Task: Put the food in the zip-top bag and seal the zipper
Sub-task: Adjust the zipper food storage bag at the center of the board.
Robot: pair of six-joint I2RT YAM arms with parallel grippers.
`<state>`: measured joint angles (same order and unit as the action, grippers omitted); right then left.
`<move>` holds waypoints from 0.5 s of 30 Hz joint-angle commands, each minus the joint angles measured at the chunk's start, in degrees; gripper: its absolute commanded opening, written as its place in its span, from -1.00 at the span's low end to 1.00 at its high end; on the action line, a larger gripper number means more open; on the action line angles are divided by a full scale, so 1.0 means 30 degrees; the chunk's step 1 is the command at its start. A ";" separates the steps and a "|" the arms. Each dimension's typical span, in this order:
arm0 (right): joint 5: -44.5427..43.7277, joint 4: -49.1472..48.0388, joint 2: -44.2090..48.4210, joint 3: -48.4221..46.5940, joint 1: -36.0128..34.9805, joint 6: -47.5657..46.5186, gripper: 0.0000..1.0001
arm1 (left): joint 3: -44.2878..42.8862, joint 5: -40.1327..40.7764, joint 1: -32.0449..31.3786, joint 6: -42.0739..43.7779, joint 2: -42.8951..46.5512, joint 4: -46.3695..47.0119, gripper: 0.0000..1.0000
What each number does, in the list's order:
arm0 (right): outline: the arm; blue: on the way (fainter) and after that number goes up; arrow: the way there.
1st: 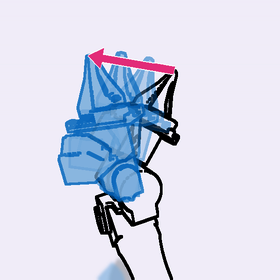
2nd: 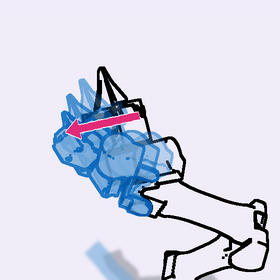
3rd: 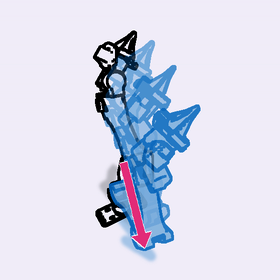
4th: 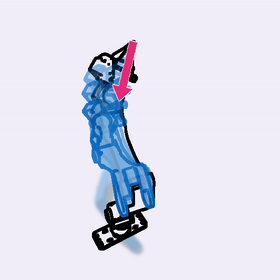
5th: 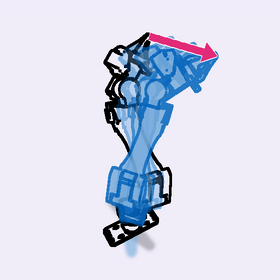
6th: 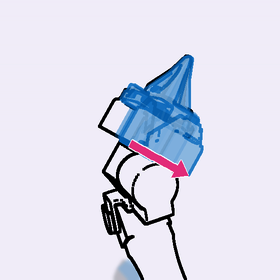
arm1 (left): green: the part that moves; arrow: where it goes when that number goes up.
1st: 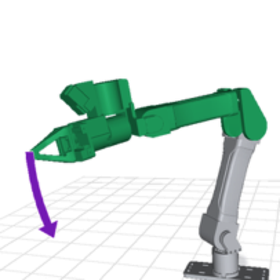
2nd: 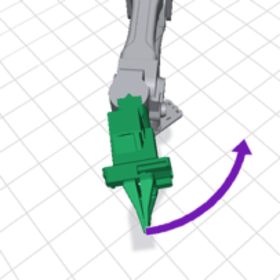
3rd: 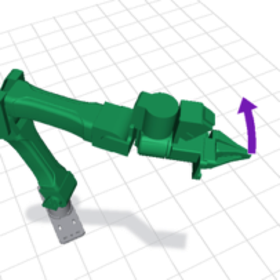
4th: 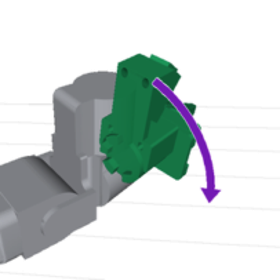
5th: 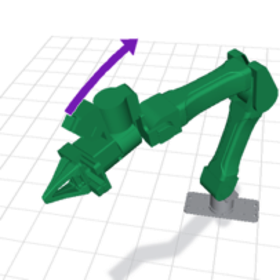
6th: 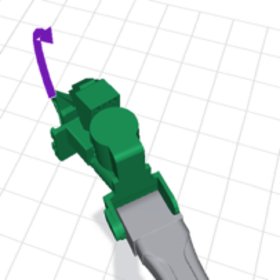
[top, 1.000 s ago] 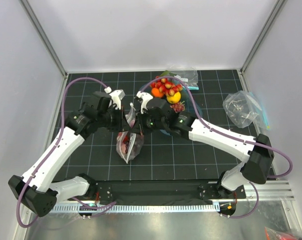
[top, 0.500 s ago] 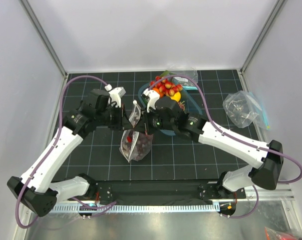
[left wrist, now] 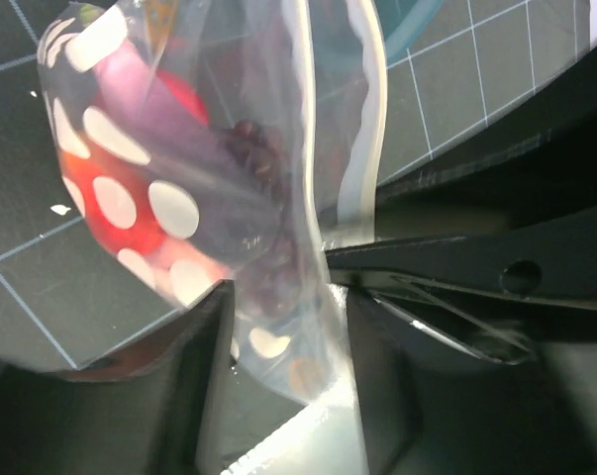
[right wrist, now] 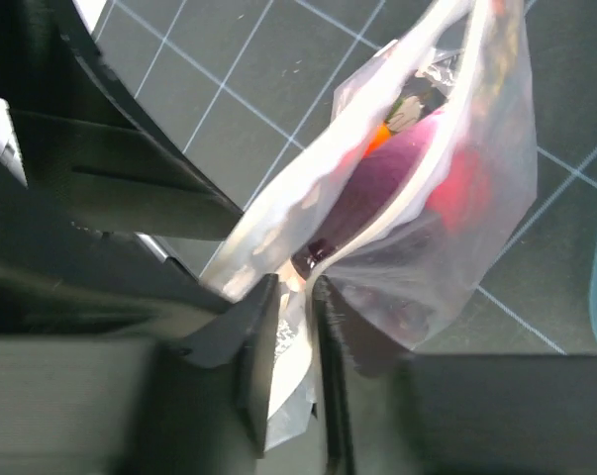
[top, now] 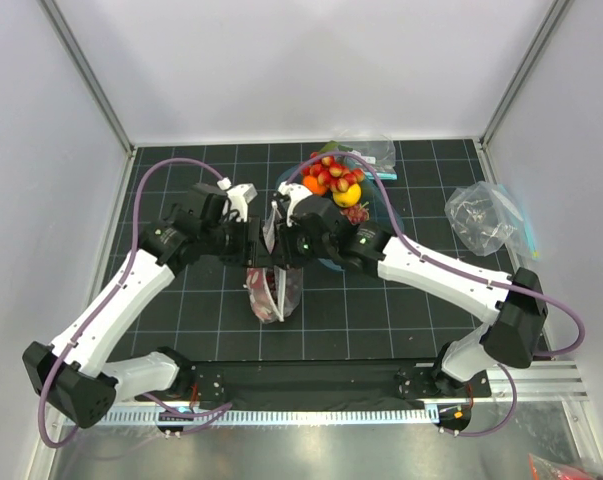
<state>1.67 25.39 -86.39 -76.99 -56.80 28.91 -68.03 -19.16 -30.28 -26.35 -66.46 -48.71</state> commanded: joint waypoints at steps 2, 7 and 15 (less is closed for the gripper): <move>0.0000 -0.1576 0.0232 -0.0822 -0.0141 0.0501 -0.31 | 0.0088 -0.0148 0.0016 0.0287 0.0735 0.1089 0.11; 0.0407 -0.2133 0.0553 -0.0558 -0.0141 0.1057 -0.22 | 0.0060 0.0204 0.0016 0.0316 0.1204 0.1090 0.18; -0.0469 -0.2546 0.1843 0.0234 -0.0024 0.1936 0.15 | 0.0030 0.1052 0.0045 0.0287 0.2229 0.1002 0.16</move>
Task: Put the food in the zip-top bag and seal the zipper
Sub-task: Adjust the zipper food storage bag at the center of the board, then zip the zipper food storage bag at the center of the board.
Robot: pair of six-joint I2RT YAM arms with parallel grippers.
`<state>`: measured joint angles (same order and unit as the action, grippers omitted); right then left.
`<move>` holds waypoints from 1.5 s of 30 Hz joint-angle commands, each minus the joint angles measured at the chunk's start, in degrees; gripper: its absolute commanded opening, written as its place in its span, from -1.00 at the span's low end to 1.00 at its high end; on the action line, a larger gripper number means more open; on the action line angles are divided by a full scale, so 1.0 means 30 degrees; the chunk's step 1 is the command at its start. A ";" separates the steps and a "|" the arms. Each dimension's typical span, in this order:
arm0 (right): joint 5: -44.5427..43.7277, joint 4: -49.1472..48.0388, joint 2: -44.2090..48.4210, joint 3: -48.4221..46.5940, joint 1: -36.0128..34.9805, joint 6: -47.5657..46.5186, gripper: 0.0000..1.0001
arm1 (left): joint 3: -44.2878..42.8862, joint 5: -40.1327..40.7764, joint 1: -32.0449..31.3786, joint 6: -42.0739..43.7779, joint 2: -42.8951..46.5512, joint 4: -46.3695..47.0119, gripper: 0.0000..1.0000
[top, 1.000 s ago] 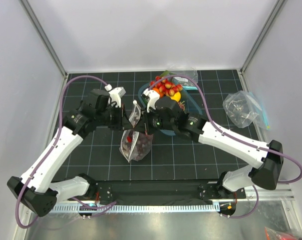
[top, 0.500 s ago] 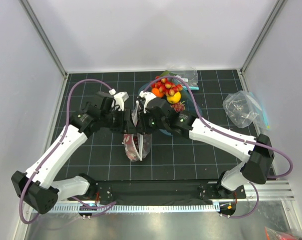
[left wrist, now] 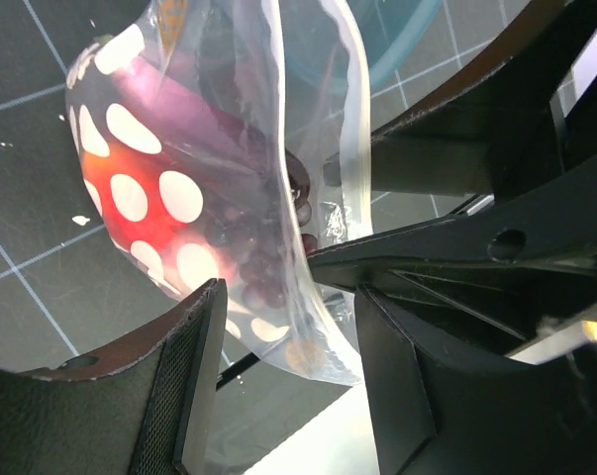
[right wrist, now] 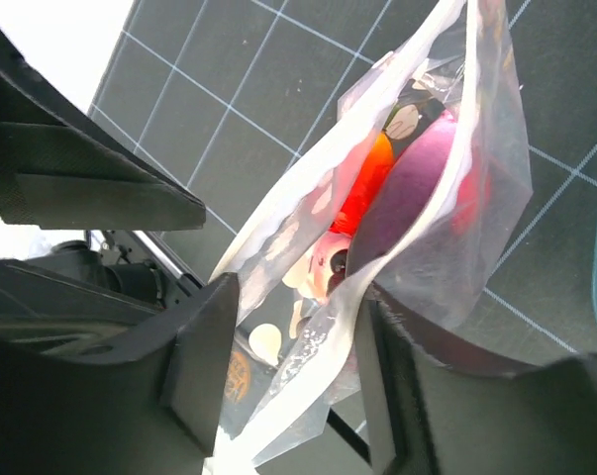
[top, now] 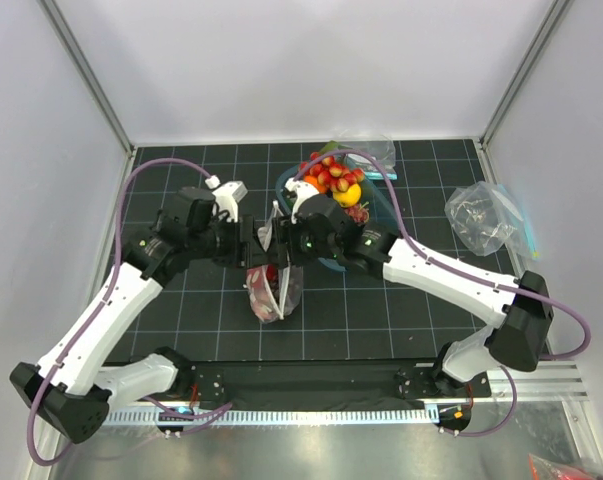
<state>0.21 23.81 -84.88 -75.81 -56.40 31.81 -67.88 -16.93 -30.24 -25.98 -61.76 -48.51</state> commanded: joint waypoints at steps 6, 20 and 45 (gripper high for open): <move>-0.1066 -0.1229 0.1399 -0.0276 -0.0008 0.1407 0.39 | 0.0155 0.0516 0.0031 -0.0159 0.1366 0.1199 0.06; -0.1709 -0.0408 0.0461 -0.0951 0.0080 0.1846 -0.36 | 0.0711 -0.1009 -0.0028 -0.0246 0.1307 0.1961 0.41; -0.4402 -0.0526 0.1985 -0.0130 0.0080 0.4042 -0.98 | 0.2264 0.5194 -0.5414 -0.1595 0.1660 0.4569 0.57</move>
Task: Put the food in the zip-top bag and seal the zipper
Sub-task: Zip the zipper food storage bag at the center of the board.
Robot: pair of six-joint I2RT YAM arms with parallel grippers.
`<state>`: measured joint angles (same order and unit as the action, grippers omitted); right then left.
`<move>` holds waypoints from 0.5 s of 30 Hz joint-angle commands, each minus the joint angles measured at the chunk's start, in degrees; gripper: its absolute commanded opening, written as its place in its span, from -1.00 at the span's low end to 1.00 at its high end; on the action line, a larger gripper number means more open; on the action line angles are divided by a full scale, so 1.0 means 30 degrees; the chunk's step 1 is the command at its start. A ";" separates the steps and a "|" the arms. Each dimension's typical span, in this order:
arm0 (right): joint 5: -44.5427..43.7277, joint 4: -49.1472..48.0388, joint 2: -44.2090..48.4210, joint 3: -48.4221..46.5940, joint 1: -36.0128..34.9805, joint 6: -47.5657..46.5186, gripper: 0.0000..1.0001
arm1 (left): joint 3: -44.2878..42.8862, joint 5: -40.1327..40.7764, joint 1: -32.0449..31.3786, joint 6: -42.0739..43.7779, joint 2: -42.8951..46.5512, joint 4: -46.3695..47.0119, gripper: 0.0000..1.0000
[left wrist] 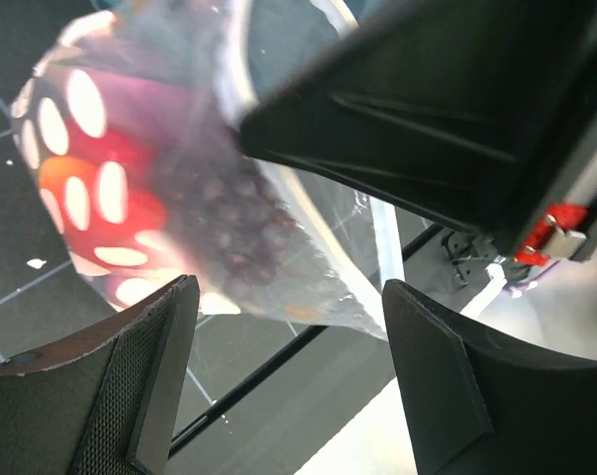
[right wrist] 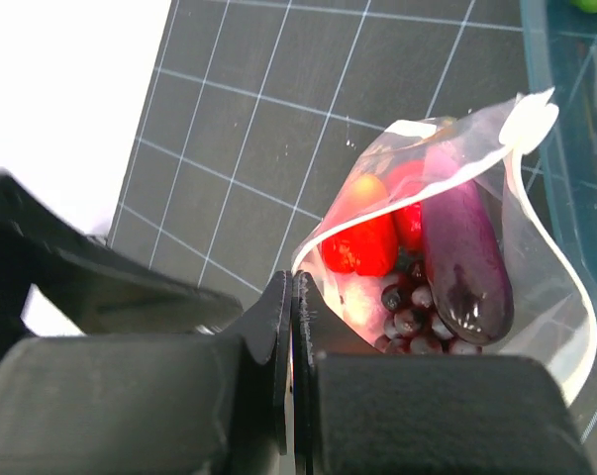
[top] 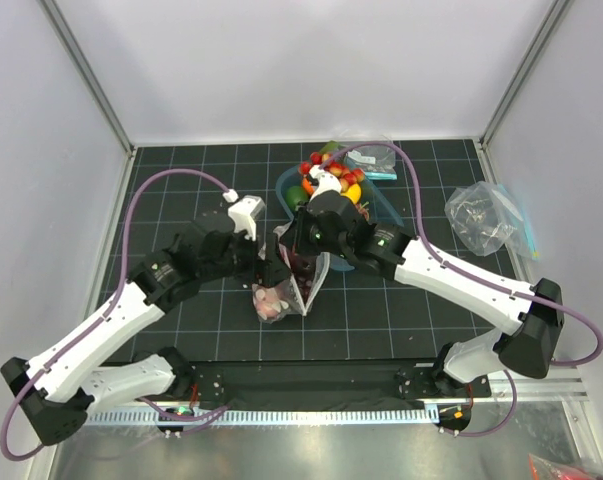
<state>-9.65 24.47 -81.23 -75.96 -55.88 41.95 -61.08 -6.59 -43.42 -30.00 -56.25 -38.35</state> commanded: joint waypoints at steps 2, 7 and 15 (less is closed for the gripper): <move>-0.1499 -0.0686 0.0769 -0.0021 -0.0095 0.0752 -0.98 | 0.0174 0.2978 -0.2397 -0.0313 -0.0147 0.1384 0.56; -0.1705 -0.0773 0.0681 0.0008 -0.0095 0.0752 -0.96 | 0.0116 0.5883 -0.3983 -0.0664 -0.0526 0.1474 0.57; -0.1412 -0.0978 0.0446 -0.0021 -0.0095 0.0693 -0.95 | -0.0733 0.7965 -0.4804 -0.1631 -0.2459 0.1357 0.52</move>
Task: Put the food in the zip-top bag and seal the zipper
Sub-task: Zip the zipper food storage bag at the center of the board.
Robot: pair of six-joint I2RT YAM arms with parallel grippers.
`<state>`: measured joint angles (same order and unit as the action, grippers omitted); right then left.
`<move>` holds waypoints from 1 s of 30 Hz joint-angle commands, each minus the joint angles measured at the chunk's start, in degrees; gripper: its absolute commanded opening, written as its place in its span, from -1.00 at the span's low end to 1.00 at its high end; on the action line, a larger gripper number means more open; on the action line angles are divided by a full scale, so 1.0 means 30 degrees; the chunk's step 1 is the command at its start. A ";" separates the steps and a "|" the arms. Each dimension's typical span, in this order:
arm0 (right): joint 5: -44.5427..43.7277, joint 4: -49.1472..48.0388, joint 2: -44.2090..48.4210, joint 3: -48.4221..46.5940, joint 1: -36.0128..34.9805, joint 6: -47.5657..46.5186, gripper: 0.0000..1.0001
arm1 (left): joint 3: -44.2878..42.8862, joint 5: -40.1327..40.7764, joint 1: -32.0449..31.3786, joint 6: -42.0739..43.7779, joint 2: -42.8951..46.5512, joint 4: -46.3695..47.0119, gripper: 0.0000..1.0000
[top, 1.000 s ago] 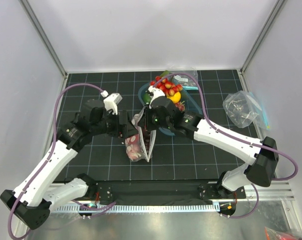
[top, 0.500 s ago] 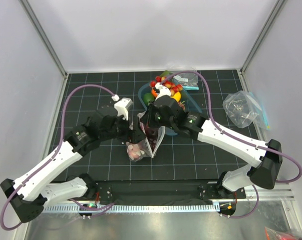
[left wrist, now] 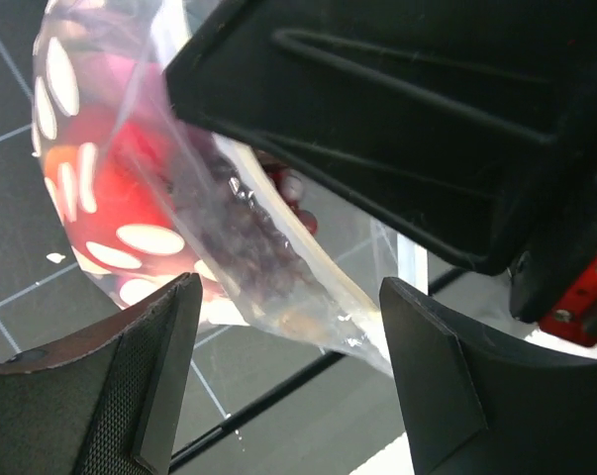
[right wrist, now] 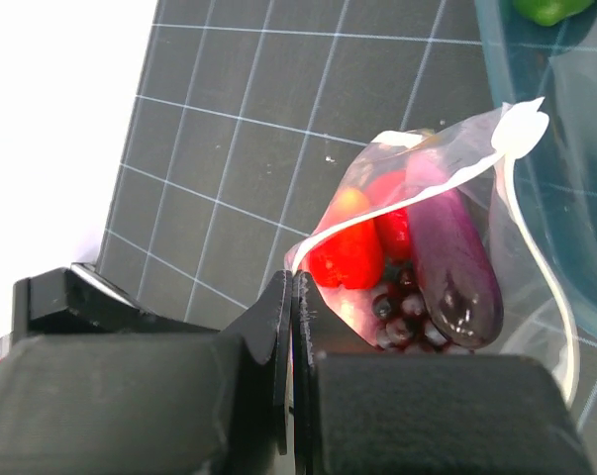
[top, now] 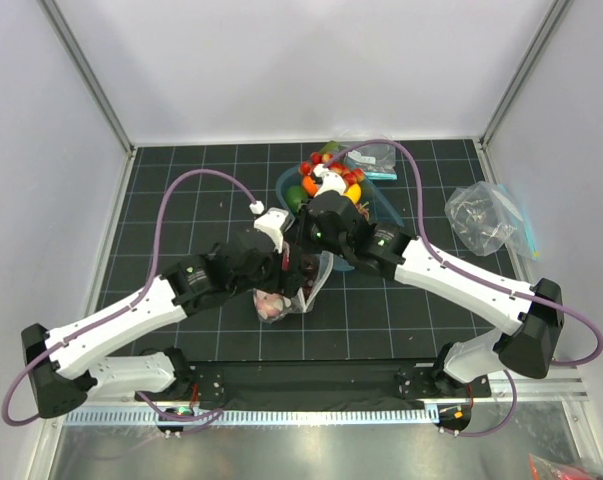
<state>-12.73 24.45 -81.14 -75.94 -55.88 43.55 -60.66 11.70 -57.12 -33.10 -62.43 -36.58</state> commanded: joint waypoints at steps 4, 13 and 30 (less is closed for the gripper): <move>-0.0531 -0.1030 0.0388 0.0001 -0.0095 -0.0101 -0.94 | -0.1077 0.2953 -0.0236 -0.0802 -0.1276 0.0766 0.33; -0.1819 -0.0531 0.1703 0.0233 -0.0066 -0.2502 -0.30 | -0.0609 0.4214 -0.0091 -0.0743 -0.0577 -0.0785 -1.00; -0.0280 -0.5388 0.7565 0.7320 0.3183 -0.9764 0.13 | -0.0462 -0.2583 0.9399 0.2711 0.0423 -0.4009 -0.99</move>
<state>-20.95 15.79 -58.52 -57.47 -48.71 22.39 -62.06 7.64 -31.57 -28.97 -60.31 -48.58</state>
